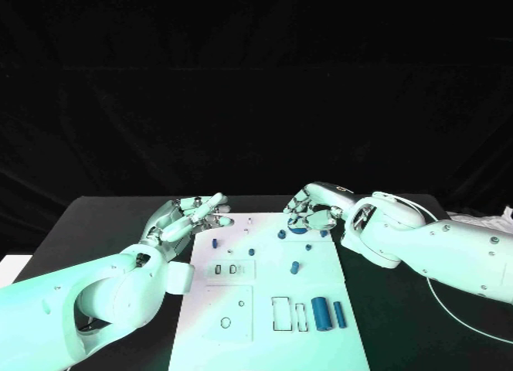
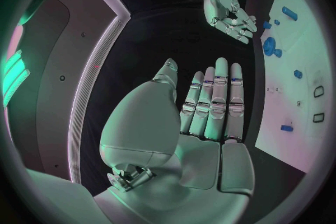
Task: Assemble the parts on the task board
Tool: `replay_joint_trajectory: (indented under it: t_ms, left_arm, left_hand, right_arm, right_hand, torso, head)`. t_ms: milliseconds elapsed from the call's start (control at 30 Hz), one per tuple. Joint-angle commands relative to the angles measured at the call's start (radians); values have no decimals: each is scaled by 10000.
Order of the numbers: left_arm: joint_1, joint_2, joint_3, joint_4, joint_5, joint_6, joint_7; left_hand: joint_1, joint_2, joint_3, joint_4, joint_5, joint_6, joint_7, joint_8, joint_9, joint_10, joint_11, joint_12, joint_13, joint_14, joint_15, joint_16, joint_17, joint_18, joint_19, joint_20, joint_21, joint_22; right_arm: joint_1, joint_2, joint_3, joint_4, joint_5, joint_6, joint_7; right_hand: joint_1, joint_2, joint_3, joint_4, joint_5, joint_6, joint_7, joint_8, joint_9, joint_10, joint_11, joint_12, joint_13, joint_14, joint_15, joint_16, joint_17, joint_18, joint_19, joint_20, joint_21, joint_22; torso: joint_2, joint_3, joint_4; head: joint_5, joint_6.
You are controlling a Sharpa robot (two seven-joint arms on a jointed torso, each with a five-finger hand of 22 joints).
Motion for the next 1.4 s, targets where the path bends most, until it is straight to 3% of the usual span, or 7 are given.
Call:
replay_joint_trajectory:
  t_ms: [33,267,500,700,967,1100,1400]
  left_arm:
    - [57,-52,15,230,-131,303,-8]
    - [101,-108,22,507,-132,308,-12]
    - [107,-120,24,514,-94,331,22]
    - [107,-164,49,412,-26,307,114]
    - [108,-214,59,355,11,318,116]
    - [108,-224,60,353,15,329,106]
    - [109,-242,60,363,17,348,73]
  left_hand:
    - [29,56,-66,-31,-39,76,-10,-63,-17,61,16,-53,13,-77,40,28,20,100,-10,-8,55,11]
    - [29,79,-82,-40,-37,70,-6,-77,-21,50,20,-72,12,-87,41,29,36,101,-12,-6,57,12]
    - [33,132,-140,-75,-35,42,12,-124,-34,-1,41,-141,7,-145,59,17,81,98,-26,5,61,16]
    - [53,187,-177,-115,-32,21,27,-162,-42,-39,59,-195,2,-208,77,-2,114,95,-48,18,59,16]
    - [53,223,-231,-147,-34,12,39,-192,-47,-58,74,-237,2,-294,100,-39,139,90,-84,35,50,13]
    - [53,223,-231,-147,-34,12,39,-192,-47,-58,74,-237,2,-294,100,-39,139,90,-84,35,50,13]
    - [50,233,-245,-154,-34,11,42,-199,-47,-60,78,-246,3,-315,104,-49,145,89,-96,40,46,11]
  right_arm:
    - [62,96,9,41,-2429,739,-1210]
    - [159,351,12,-44,-3035,1274,-1530]
    - [193,583,11,-130,-3433,1865,-1793]
    - [198,797,5,-288,-3575,2293,-1912]
    - [198,926,0,-479,-3625,2330,-1967]
    - [198,956,-1,-507,-3629,2333,-1976]
    - [198,1011,-2,-519,-3560,2332,-1913]
  right_hand:
    - [-2,-103,1,115,50,34,-56,-55,-7,40,-23,-51,10,401,-66,230,235,129,145,-55,304,176]
    - [130,-194,17,301,82,15,-42,-70,-16,-497,37,-59,7,460,-62,703,773,113,117,-95,905,555]
    - [248,-327,-41,699,38,-76,-112,-75,-19,-660,-69,-33,39,468,-123,2598,2061,115,166,-146,2085,1291]
    - [362,-374,-35,982,26,-129,-177,-74,-17,-736,-11,-27,46,381,-146,4461,3469,-132,690,-137,3858,3344]
    - [447,-288,98,1173,82,-64,-155,-60,-8,-713,-11,-18,48,319,-118,5542,4435,-230,841,-117,4603,4222]
    - [442,-229,214,1298,99,48,-128,-40,4,-622,-11,-1,52,376,-118,6249,5118,-329,1103,-110,5108,4905]
    - [477,-118,555,1498,-24,274,-135,-19,20,-445,-35,8,50,343,-126,6966,5739,-410,1274,-109,5627,5544]
  torso:
    - [244,-34,73]
    - [414,-52,124]
    - [536,-50,129]
    - [632,-51,137]
    - [691,-16,184]
    - [700,-15,186]
    - [734,-17,206]
  head:
    - [-59,72]
    - [-112,118]
    - [-141,138]
    - [-190,149]
    - [-206,150]
    - [-201,145]
    - [-204,139]
